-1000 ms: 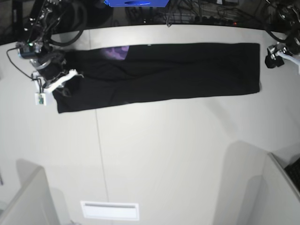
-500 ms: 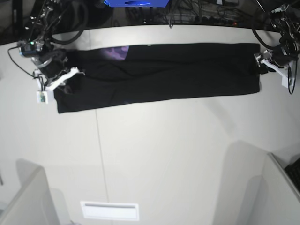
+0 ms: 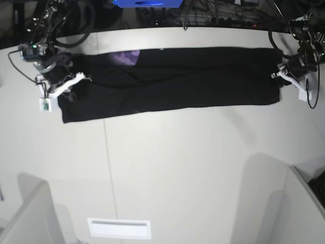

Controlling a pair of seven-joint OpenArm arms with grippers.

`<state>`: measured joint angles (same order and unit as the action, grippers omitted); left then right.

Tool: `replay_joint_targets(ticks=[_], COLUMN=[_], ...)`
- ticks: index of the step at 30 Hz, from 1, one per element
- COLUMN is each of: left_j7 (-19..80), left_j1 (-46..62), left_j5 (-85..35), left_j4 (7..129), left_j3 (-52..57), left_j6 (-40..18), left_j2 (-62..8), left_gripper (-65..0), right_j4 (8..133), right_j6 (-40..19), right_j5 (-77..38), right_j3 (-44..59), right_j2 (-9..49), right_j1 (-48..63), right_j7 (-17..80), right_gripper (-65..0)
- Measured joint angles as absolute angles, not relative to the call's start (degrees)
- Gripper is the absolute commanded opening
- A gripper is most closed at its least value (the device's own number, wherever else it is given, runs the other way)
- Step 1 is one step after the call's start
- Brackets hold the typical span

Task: Fold the T-shirt properly
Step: 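Lower both grippers onto the strip's two ends and pinch them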

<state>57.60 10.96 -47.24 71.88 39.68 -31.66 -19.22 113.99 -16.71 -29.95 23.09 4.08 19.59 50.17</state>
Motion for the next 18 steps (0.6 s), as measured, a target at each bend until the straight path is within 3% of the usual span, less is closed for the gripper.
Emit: replay_joint_targets(ticks=[6, 10, 15, 18], left_j7=[53.7, 56.9, 60.4, 59.8], left_j1=[9.7, 11.5, 17.9, 19.6], left_j5=[-49.3, -43.7, -39.1, -41.1], left_j4=[67.9, 74.7, 86.1, 95.6], left_j3=[39.6, 39.2, 39.1, 38.3], left_j6=[-32.9, -31.2, -22.1, -19.9], left_j2=[-19.1, -21.2, -23.1, -23.7], left_gripper=[-65.0, -65.0, -65.0, -65.0], right_j4=[114.0, 114.0, 114.0, 114.0], right_j6=[-16.7, -16.7, -16.7, -16.7], right_j5=[-30.0, -30.0, -29.9, -30.0], right_j3=[23.3, 23.3, 23.3, 23.2], right_j2=[4.1, 4.1, 4.1, 4.1], right_j1=[19.7, 19.6, 19.6, 19.6], right_j7=[50.2, 50.2, 50.2, 50.2], right_gripper=[-65.0, -65.0, -65.0, -65.0])
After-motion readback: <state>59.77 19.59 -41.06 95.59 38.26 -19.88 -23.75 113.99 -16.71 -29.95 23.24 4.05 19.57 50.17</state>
